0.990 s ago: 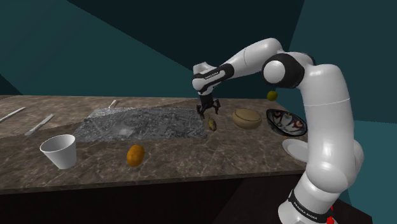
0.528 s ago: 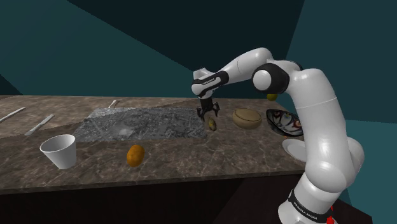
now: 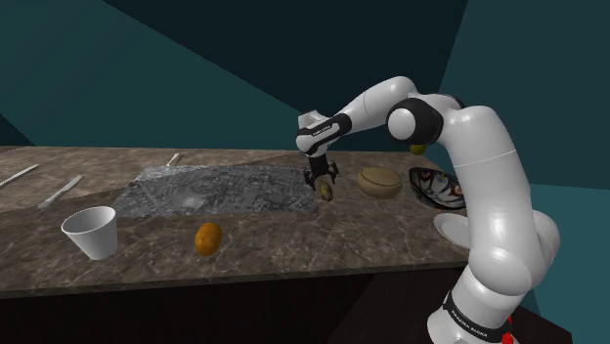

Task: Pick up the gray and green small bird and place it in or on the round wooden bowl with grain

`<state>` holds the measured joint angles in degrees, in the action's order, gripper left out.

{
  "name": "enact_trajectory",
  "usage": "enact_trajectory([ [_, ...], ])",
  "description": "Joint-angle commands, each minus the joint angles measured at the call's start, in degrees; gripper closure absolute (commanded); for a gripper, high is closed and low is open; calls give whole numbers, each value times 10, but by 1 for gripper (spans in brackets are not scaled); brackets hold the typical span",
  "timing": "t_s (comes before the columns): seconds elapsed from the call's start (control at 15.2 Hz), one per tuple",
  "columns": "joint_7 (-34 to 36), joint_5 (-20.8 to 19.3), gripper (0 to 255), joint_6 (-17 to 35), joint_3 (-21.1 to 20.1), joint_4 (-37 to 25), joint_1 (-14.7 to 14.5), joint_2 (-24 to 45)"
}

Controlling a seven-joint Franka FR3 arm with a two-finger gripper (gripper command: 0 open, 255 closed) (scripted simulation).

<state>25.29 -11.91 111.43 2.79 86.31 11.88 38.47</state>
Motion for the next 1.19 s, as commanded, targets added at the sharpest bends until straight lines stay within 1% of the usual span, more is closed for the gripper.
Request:
enact_trajectory([
  [0.0, 0, 0, 0, 0, 0, 0, 0, 0],
  [0.13, 0, 0, 0, 0, 0, 0, 0, 0],
  [0.2, 0, 0, 255, 0, 0, 0, 0, 1],
  [0.79, 0, 0, 255, 0, 0, 0, 0, 0],
  [1.12, -5, 1, 255, -26, 0, -7, 0, -19],
])
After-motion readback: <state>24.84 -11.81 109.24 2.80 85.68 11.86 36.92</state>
